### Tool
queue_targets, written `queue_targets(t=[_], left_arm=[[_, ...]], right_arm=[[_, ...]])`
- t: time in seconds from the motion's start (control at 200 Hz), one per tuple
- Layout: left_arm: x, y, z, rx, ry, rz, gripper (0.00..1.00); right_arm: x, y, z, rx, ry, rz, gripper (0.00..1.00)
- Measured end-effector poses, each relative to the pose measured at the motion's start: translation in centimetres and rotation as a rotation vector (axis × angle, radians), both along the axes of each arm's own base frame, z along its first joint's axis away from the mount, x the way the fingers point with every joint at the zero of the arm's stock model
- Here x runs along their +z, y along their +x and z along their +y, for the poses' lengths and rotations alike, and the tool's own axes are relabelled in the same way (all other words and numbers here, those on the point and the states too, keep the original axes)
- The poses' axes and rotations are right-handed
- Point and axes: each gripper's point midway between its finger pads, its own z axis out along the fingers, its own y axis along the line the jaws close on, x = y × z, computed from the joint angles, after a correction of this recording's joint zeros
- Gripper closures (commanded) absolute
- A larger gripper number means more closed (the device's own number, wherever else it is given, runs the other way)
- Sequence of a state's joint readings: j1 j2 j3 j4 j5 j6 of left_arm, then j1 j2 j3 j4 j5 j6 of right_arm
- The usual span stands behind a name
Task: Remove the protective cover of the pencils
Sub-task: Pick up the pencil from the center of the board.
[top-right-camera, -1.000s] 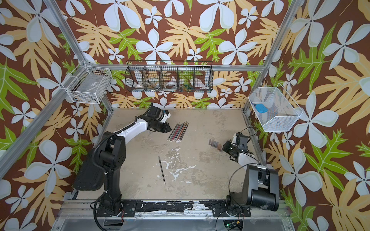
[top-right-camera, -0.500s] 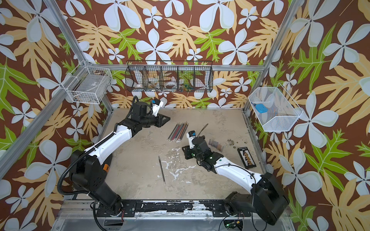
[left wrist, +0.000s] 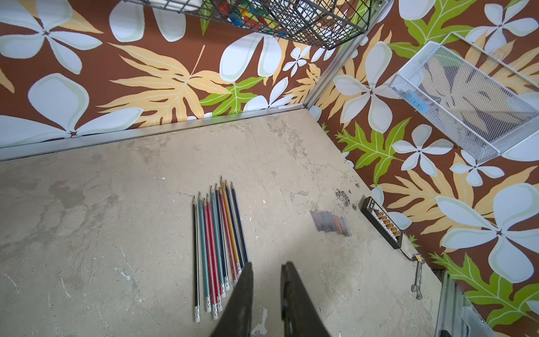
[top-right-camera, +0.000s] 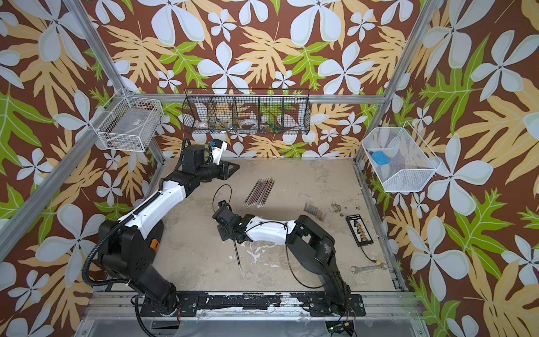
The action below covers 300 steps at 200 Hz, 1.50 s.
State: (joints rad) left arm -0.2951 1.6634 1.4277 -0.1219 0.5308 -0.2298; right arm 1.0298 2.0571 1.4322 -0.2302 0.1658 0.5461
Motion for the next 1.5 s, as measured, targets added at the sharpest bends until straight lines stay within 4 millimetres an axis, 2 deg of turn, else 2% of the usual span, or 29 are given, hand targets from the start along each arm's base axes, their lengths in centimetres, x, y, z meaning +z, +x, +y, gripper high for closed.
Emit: queue_targets(t=[0.4,0.45,0.606,0.706,0.816,0.906,0.971,1.091,1.181,1.241,1.356,1.501], left_arm=[[-0.6,0.0,-0.5,-0.026,-0.012,0.018,0.81],[-0.7,0.0,-0.5,-0.026,-0.013,0.021,0.81],[-0.9,0.0,-0.6,-0.030,-0.015,0.025,0.81],[-1.1,-0.1,-0.7,-0.042,-0.019,0.029,0.83],[-1.8,-0.1,-1.2,-0.065,-0.034,0.050,0.82],[-2.9,-0.4,-2.4,-0.093,-0.044,0.085,0.74],[-3.7,-1.6,-4.5,-0.140,-0.053,0.110,0.70],[-5.2,-6.2,-11.1,-0.308,-0.051,0.139,0.66],[-6.2,-10.5,-15.6,-0.441,-0.045,0.156,0.65],[-6.7,-13.6,-18.3,-0.527,-0.041,0.164,0.64],[-8.1,-17.4,-21.4,-0.628,-0.025,0.182,0.61],[-9.8,-20.4,-23.7,-0.699,0.000,0.211,0.60]], right_arm=[[-3.2,-0.5,-1.6,-0.038,-0.094,0.035,0.72],[-3.4,-0.4,-1.7,-0.043,-0.095,0.032,0.76],[-3.4,-0.2,-1.8,-0.067,-0.058,0.032,0.98],[-3.1,-0.3,-3.0,-0.085,-0.008,0.071,1.00],[-1.0,1.1,-7.3,-0.172,0.063,0.087,1.00],[2.9,2.8,-11.9,-0.263,0.153,0.026,1.00],[6.1,3.9,-16.1,-0.349,0.215,-0.052,1.00],[10.4,4.2,-24.6,-0.519,0.315,-0.198,1.00],[12.5,3.5,-31.7,-0.685,0.400,-0.300,1.00],[13.4,2.7,-35.1,-0.757,0.452,-0.364,1.00],[14.7,1.0,-38.6,-0.836,0.554,-0.428,1.00],[15.8,0.0,-38.5,-0.830,0.666,-0.438,1.00]])
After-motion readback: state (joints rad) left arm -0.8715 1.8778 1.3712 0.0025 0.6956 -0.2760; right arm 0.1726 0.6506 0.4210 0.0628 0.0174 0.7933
